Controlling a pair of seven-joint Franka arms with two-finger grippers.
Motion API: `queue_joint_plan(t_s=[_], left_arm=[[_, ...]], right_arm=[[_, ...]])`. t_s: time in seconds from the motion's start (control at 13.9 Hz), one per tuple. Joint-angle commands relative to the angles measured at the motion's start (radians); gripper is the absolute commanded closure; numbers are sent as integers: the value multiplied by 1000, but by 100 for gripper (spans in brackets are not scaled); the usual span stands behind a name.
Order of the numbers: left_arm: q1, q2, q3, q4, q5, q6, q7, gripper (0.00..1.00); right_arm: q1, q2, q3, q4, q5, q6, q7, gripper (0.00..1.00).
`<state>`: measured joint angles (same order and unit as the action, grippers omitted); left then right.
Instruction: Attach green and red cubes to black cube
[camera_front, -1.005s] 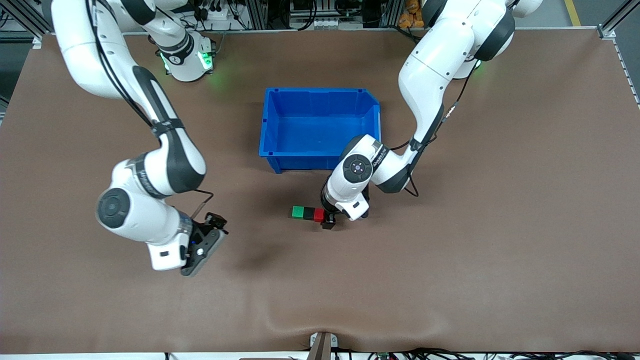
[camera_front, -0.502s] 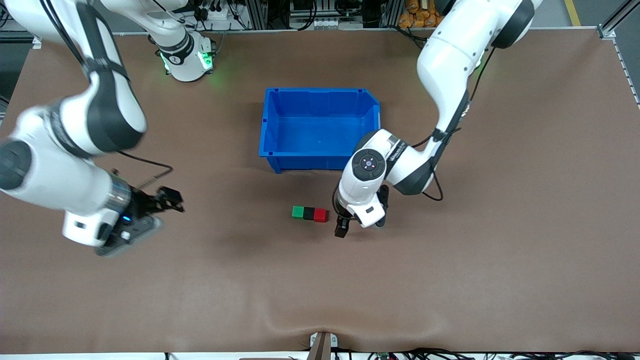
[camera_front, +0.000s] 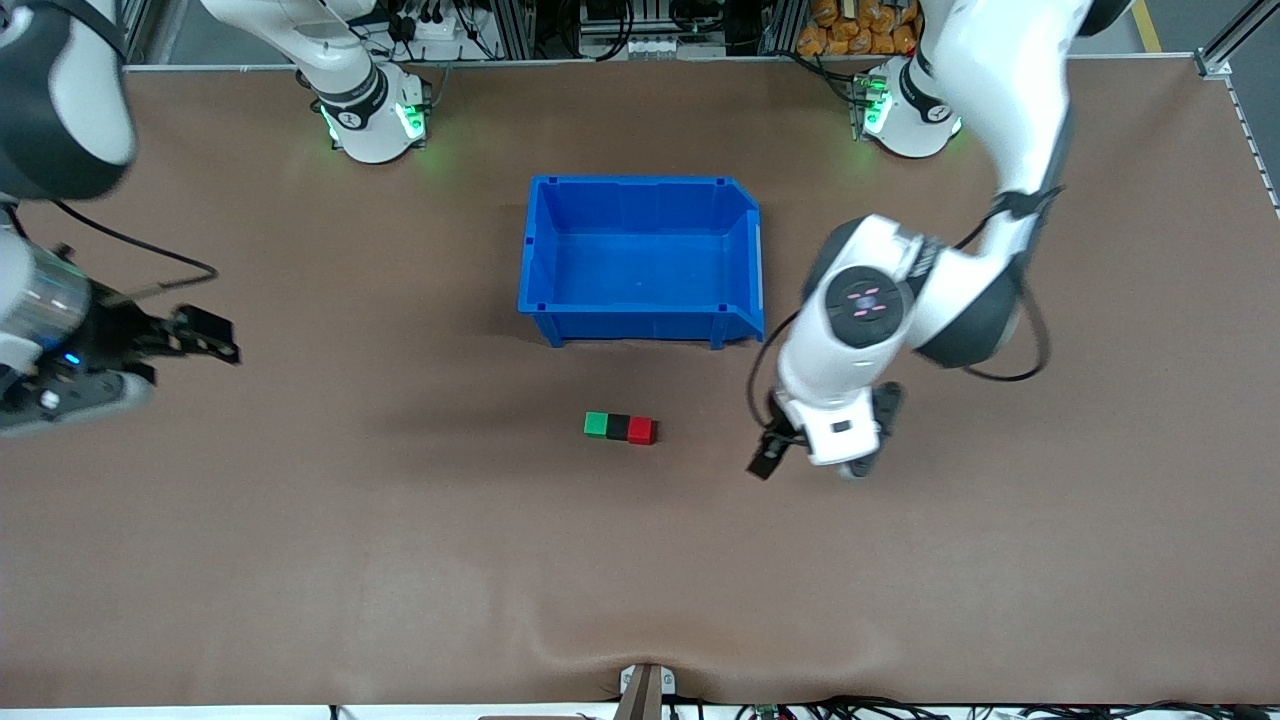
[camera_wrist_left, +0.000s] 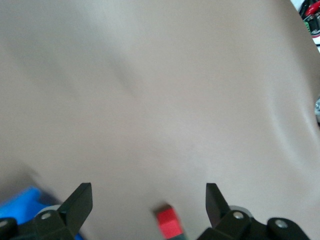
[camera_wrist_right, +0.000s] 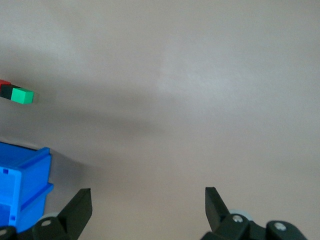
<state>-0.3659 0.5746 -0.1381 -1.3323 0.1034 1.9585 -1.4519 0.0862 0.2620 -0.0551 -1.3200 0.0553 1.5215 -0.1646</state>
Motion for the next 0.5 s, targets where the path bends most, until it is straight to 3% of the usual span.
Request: queue_joint_plan(t_s=[0.0,0.43], left_arm=[[62,-106,-11,-77,4,-131,257,0],[211,-246,-14,-73,2,-312,695,0]], right_arm=[[-5,-93,4,-51,-11,-68,94,0],[-8,-277,0,-283,-11,-3,103,0]])
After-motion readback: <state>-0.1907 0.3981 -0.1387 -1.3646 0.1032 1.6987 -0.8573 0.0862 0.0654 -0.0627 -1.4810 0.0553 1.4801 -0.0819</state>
